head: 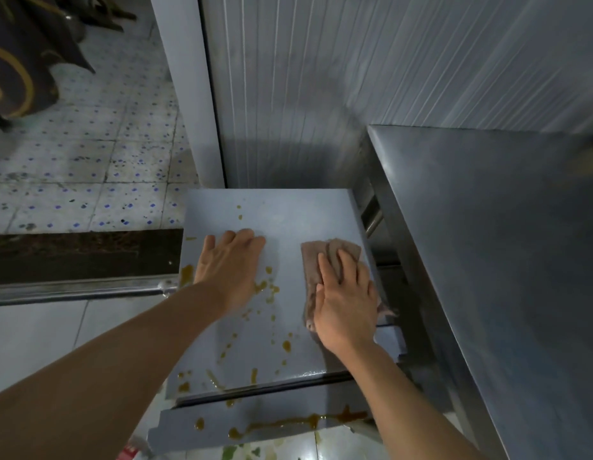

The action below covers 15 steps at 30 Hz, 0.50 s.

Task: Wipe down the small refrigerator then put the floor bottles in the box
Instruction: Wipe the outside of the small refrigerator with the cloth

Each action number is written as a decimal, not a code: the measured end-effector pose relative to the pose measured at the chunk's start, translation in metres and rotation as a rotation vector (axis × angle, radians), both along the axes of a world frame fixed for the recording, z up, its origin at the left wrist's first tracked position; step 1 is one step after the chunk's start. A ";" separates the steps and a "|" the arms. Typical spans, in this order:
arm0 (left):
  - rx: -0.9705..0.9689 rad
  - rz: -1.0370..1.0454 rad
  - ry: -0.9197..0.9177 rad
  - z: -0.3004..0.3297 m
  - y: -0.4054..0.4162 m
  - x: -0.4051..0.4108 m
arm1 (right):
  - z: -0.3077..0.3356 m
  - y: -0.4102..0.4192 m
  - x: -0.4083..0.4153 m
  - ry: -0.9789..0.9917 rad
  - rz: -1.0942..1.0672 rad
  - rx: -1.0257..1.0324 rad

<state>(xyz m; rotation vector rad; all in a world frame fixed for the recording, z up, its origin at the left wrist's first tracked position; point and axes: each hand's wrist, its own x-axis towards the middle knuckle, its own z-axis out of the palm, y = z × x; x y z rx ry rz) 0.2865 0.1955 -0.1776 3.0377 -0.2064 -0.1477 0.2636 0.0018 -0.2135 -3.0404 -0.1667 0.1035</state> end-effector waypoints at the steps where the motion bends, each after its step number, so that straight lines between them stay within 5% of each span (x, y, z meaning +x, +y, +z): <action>1: -0.017 -0.021 -0.010 -0.001 -0.001 0.006 | -0.001 -0.003 0.010 -0.003 -0.040 -0.001; 9: 0.030 -0.090 -0.077 -0.014 -0.008 0.045 | -0.012 -0.009 0.122 0.007 -0.087 0.067; 15: -0.014 -0.077 -0.090 -0.015 -0.007 0.048 | -0.012 0.034 0.151 -0.051 0.080 0.013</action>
